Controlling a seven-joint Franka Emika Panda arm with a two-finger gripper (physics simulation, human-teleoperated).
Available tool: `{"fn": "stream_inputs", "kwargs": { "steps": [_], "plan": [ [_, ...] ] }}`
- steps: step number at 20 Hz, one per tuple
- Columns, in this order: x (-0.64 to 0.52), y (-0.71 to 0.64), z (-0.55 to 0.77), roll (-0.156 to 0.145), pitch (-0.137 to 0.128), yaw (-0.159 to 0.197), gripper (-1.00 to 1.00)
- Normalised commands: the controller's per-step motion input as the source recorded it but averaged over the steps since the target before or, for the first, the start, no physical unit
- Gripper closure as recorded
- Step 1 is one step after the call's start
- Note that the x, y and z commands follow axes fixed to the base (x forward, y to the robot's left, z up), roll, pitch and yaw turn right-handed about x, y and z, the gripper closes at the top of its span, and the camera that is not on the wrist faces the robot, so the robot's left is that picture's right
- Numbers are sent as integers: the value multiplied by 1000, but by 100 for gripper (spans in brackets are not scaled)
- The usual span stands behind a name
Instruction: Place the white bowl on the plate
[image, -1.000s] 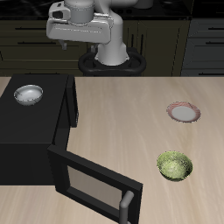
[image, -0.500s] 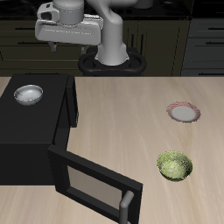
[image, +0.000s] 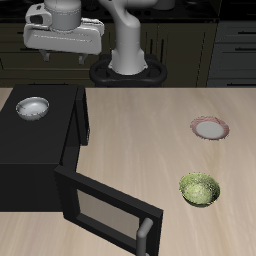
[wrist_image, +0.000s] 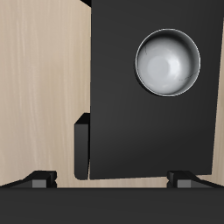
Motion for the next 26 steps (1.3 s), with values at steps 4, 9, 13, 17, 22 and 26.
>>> {"fn": "stream_inputs", "kwargs": {
  "steps": [4,9,13,17,22,26],
  "plan": [
    [163,-293,59,-56,-3,4,-100],
    [177,-178,67,22,11,19,-100],
    [148,-160,10,-21,-11,17,-100],
    [215,-308,80,-47,-5,-18,-100],
    [215,-191,86,-15,-3,-3,-100],
    [215,-98,6,-26,5,-11,-100]
  ]
}}
